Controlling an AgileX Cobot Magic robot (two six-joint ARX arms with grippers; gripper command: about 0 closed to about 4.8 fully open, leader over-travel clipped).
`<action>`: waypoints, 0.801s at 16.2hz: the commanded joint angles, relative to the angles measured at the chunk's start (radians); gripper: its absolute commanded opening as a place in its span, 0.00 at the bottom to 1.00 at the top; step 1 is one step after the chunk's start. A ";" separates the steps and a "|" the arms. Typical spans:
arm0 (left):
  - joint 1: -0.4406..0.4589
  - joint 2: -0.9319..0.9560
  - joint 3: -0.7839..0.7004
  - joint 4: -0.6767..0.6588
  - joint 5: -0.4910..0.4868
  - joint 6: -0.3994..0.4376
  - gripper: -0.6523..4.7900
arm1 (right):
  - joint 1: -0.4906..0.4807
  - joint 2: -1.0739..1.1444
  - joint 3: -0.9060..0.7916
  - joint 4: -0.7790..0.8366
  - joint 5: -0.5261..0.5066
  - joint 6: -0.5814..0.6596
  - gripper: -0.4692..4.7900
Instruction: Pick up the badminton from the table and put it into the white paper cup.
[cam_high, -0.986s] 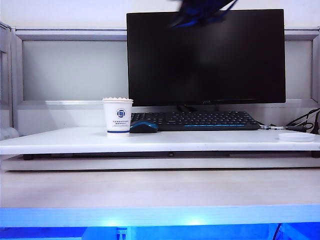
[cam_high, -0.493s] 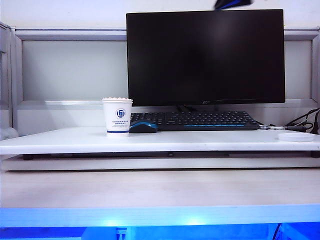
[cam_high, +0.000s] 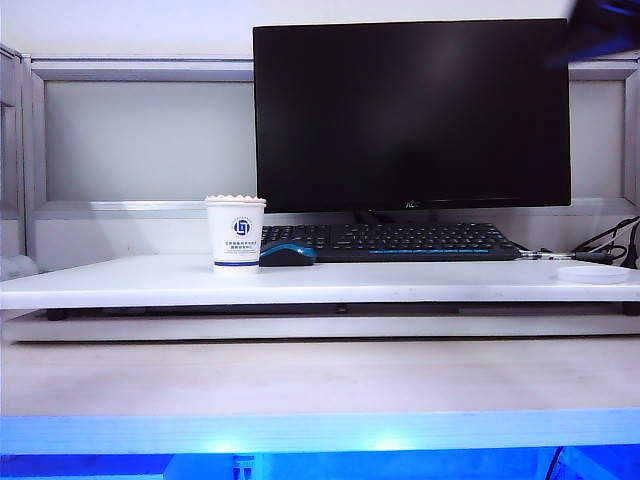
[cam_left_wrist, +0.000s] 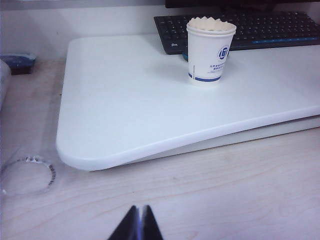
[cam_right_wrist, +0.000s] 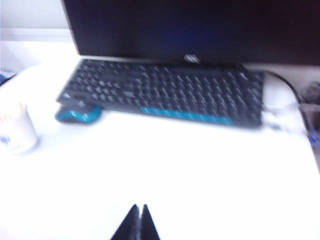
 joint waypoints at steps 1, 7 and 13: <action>0.001 0.001 0.000 -0.019 0.004 0.003 0.16 | -0.039 -0.162 -0.155 0.067 0.021 0.063 0.08; 0.001 0.001 0.000 -0.007 0.003 0.003 0.16 | -0.085 -0.415 -0.417 0.068 0.024 0.078 0.08; 0.001 0.001 0.000 0.003 -0.015 0.003 0.16 | -0.088 -0.576 -0.598 0.068 0.030 0.101 0.08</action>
